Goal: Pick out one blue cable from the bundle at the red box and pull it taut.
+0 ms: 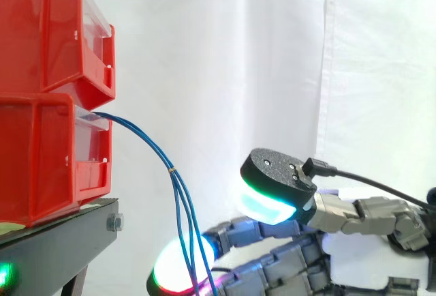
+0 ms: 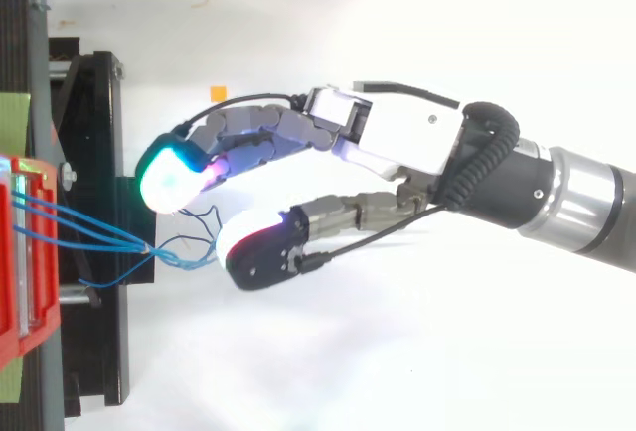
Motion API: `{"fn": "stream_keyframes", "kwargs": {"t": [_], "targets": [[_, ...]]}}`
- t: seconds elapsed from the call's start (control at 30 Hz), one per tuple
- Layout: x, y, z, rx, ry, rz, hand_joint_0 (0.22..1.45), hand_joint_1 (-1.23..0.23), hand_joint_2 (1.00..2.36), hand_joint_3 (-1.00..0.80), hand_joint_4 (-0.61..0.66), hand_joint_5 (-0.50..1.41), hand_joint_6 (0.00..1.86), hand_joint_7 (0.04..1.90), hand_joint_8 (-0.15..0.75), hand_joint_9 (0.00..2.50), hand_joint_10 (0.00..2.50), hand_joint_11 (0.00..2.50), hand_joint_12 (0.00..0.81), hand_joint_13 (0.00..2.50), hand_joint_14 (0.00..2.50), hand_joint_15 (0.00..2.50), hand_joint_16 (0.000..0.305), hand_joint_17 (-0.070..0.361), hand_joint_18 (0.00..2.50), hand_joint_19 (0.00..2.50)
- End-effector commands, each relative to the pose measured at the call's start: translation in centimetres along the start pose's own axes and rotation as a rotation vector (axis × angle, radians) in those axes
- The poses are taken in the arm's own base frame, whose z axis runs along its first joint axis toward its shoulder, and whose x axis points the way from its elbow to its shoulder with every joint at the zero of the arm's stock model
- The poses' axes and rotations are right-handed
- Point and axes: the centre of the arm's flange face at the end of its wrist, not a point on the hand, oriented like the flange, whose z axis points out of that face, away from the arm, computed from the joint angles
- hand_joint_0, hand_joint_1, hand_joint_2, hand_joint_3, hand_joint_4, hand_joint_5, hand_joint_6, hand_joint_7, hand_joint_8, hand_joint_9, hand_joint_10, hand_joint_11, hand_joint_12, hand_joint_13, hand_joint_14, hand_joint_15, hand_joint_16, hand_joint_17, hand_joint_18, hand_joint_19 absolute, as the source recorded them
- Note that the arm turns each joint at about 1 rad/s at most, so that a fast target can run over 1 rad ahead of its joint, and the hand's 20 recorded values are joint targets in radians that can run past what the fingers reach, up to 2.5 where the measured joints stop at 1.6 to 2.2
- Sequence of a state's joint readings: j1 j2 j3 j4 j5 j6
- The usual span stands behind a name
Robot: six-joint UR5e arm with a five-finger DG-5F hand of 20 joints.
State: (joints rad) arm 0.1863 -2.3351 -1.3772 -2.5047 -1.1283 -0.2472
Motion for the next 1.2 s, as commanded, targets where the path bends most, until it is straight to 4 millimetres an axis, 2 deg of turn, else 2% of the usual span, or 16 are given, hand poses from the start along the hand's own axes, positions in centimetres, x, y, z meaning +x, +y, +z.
{"fn": "stream_keyframes", "kwargs": {"t": [0.0,0.1,0.23,0.3,0.4,0.63,0.87,1.17], "targets": [[0.1,0.7,0.7,-0.025,0.013,0.014,0.53,-0.64,1.0,-0.5,0.17,-0.2,0.5,0.88,0.261,0.68,0.01,0.28,0.321,0.47,0.0,0.11,0.05,0.113,0.29,0.32],[0.1,1.0,1.0,-0.036,0.018,0.018,0.54,-0.72,1.0,-0.5,0.18,-0.21,0.5,0.94,0.25,0.67,0.02,0.34,0.32,0.49,0.01,0.13,0.049,0.111,0.33,0.35],[0.3,1.3,1.1,-0.055,0.019,0.027,0.54,-0.74,1.0,-0.5,0.17,-0.21,0.5,0.96,0.251,0.68,0.01,0.37,0.319,0.51,0.01,0.15,0.049,0.11,0.35,0.36],[0.8,0.2,1.5,-0.082,0.027,0.04,0.54,-0.74,1.0,-0.5,0.18,-0.21,0.5,0.97,0.251,0.68,0.01,0.37,0.321,0.51,0.01,0.16,0.049,0.11,0.35,0.36],[1.0,-0.3,1.8,-0.096,0.032,0.055,0.54,-0.74,1.0,-0.5,0.18,-0.21,0.5,0.97,0.252,0.68,0.01,0.37,0.322,0.52,0.01,0.16,0.049,0.11,0.35,0.36],[1.1,0.8,2.6,-0.13,0.028,0.079,0.54,-0.68,1.0,-0.5,0.17,-0.2,0.5,0.98,0.257,0.69,0.01,0.39,0.324,0.52,0.01,0.16,0.049,0.11,0.36,0.37],[1.8,0.3,2.4,-0.124,0.032,0.078,0.55,-0.65,1.0,-0.5,0.17,-0.19,0.5,0.97,0.26,0.71,0.01,0.38,0.321,0.52,0.01,0.17,0.048,0.109,0.36,0.38],[2.0,0.1,2.4,-0.124,0.039,0.085,0.58,-0.63,1.01,-0.4,0.15,-0.18,0.5,1.05,0.256,0.71,0.01,0.39,0.317,0.52,0.01,0.17,0.047,0.106,0.36,0.4]]}}
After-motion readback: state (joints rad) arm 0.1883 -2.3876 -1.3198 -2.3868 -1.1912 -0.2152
